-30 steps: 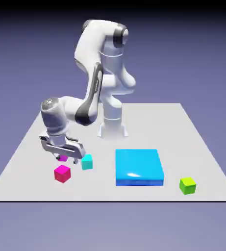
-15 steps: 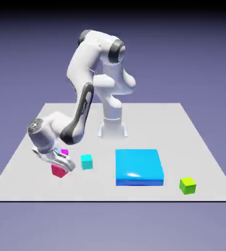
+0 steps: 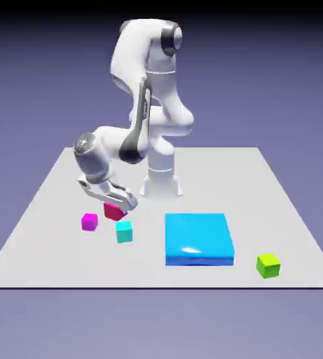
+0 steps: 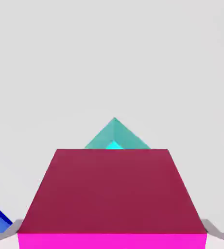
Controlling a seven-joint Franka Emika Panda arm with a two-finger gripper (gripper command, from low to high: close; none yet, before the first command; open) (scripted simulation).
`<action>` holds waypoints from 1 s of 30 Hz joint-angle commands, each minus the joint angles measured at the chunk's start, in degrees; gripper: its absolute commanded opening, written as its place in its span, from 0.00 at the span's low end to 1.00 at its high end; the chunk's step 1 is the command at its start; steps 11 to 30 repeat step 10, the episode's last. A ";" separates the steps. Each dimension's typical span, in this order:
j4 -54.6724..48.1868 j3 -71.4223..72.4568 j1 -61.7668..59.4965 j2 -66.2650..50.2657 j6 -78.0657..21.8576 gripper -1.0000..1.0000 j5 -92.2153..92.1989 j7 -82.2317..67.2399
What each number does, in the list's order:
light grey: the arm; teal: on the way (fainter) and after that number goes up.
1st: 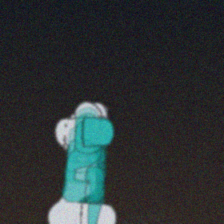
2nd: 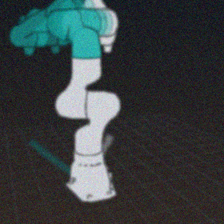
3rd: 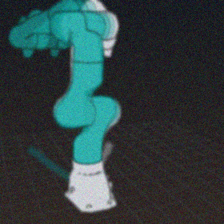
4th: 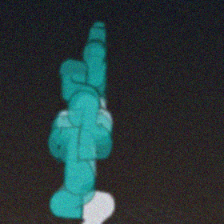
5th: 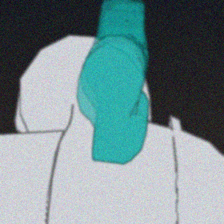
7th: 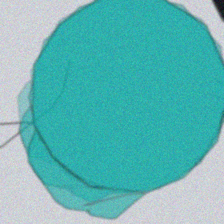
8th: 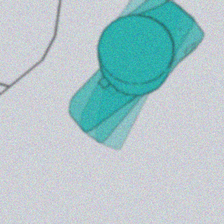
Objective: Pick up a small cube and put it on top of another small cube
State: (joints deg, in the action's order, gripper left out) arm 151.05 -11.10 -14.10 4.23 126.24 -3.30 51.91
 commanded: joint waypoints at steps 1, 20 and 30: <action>0.00 0.01 -0.02 0.00 -0.01 0.00 0.21 0.12; 2.12 0.78 -0.08 -5.38 7.33 1.00 -1.94 -1.47; 2.12 0.78 -0.08 -5.38 7.33 1.00 -1.94 -1.47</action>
